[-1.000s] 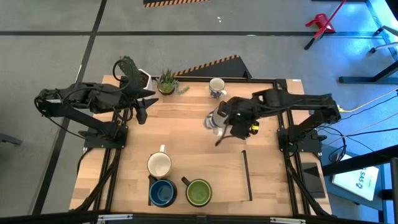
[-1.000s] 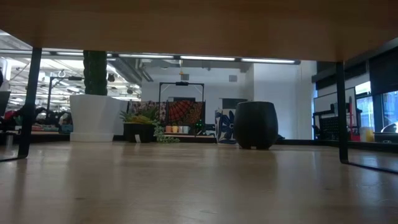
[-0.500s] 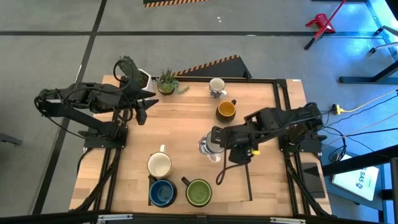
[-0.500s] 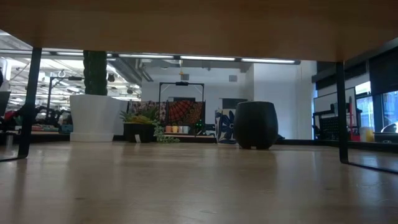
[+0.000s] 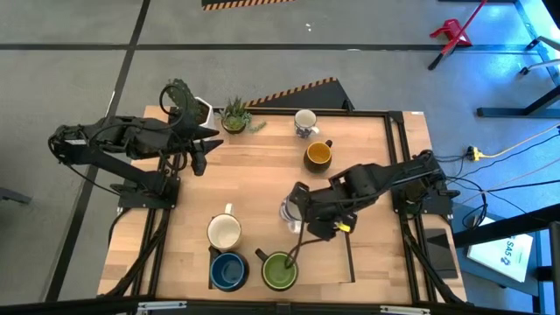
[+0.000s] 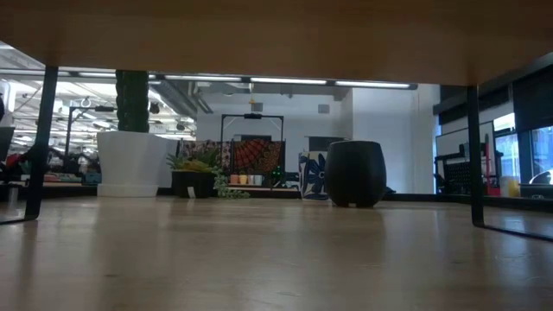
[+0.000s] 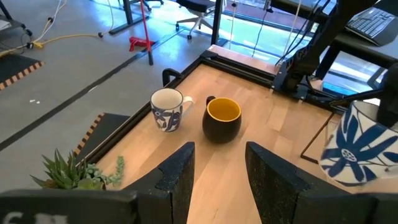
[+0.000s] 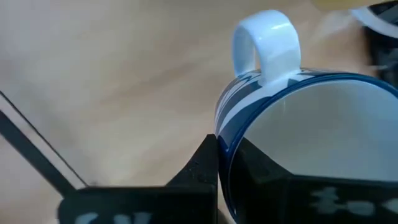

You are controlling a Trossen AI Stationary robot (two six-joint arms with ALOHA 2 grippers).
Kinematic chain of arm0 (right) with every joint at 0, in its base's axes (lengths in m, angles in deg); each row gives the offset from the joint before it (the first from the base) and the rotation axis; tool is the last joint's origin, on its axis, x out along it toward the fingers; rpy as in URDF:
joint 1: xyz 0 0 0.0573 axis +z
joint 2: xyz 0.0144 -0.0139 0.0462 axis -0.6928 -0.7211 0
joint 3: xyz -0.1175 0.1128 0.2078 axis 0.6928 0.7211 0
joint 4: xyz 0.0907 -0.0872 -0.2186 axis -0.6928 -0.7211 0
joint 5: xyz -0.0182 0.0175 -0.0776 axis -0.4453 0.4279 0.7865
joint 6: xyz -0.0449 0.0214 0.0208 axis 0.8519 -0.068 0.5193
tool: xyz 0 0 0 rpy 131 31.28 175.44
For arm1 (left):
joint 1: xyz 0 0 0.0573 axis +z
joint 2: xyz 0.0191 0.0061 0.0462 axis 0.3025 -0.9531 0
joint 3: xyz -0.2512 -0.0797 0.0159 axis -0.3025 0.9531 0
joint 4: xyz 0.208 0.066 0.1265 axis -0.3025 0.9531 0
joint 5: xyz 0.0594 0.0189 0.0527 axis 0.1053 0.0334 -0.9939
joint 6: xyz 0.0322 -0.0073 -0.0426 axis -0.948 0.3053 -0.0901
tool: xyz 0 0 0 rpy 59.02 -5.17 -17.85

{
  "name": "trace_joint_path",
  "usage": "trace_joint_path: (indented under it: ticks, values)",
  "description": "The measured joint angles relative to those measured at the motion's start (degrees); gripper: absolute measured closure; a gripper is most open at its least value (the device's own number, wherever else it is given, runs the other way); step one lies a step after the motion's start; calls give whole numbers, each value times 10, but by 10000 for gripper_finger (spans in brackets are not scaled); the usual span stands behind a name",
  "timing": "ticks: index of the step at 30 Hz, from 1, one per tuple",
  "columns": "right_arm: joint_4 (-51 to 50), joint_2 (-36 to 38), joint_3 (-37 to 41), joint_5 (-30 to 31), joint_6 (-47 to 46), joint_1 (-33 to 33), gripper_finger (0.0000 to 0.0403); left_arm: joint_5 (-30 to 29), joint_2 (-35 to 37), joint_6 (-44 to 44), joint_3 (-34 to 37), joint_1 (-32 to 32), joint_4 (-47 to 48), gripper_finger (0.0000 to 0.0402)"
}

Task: Place coffee mugs
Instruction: Put the bottom patterned blue mug on the shelf

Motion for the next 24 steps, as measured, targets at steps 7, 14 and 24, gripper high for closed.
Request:
trace_joint_path:
  ticks: [7,14,24]
  values:
    - [-4,0,0,-54,-86,17,403,0,0,0,0,0,0,264]
    - [-10,-1,0,-62,-161,15,403,0,0,0,0,0,0,264]
    - [-26,-26,0,-78,-185,16,403,2,0,0,0,0,0,264]
